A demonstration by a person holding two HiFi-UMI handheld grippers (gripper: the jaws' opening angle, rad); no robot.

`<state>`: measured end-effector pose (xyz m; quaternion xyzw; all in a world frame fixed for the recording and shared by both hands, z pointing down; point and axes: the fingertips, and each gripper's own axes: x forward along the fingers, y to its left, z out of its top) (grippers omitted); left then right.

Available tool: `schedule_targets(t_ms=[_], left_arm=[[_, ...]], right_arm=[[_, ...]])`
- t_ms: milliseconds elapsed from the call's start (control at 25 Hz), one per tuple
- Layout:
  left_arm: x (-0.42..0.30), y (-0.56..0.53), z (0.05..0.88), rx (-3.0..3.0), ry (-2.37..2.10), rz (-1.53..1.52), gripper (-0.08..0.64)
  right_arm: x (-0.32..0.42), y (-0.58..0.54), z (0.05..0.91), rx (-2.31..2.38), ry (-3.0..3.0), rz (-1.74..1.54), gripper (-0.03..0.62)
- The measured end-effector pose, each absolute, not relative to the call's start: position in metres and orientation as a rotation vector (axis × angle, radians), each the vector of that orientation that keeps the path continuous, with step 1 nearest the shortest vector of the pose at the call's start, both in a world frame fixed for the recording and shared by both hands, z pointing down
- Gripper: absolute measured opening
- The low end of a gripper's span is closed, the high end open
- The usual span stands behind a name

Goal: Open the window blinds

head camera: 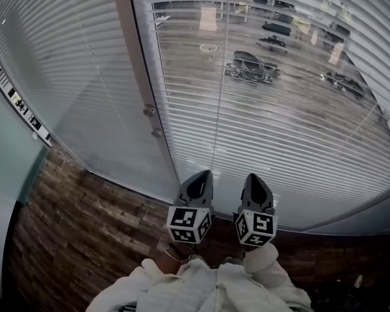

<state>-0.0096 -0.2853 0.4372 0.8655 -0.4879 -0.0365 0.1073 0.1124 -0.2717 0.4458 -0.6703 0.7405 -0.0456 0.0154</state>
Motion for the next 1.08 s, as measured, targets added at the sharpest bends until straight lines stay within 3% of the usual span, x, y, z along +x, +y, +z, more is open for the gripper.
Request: schedule_targets(t_ms=[1080], left_arm=[[-0.0027,-0.2819,0.4407,2.54,-1.436,-0.114,-0.002]], right_arm=[[0.1152,-0.272,0.4452,-2.079,2.33,-0.131,0.009]])
